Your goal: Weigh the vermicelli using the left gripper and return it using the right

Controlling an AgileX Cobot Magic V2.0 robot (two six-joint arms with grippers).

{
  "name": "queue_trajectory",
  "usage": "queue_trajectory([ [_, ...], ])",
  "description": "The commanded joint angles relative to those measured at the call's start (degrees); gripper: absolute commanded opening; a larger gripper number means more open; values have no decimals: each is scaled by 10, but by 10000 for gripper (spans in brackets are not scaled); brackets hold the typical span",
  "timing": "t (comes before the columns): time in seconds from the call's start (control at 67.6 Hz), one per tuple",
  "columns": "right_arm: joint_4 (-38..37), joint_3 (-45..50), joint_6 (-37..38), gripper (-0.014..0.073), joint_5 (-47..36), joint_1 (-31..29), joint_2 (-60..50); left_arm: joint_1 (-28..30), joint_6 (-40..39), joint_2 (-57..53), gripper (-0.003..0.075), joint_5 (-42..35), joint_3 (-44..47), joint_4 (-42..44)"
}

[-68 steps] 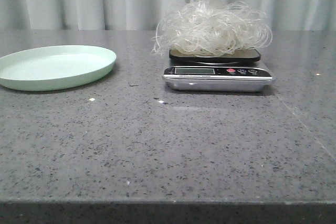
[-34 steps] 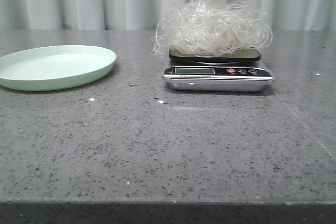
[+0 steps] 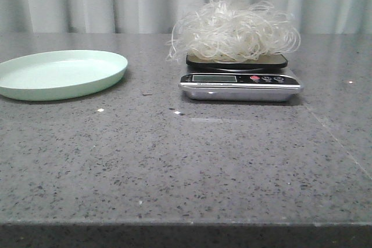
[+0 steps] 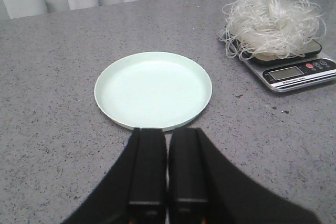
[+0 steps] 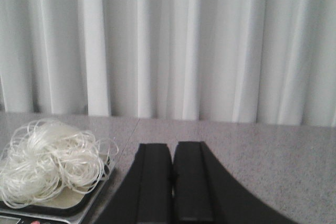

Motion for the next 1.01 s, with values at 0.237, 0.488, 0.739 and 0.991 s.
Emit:
queue_trajectory([
  [0.237,-1,-42,-7,151,-23,-1,44,-3,-5,6,134,-42,-15,4],
  [0.488,6,-42,-7,151,-35,-1,44,-3,-5,6,134,-42,-15,4],
  [0.739,8,-42,-7,151,-19,-1,44,-3,-5,6,134,-42,-15,4],
  [0.991,8,-42,-7,526,24,-1,44,-3,-5,6,134,-42,-15,4],
])
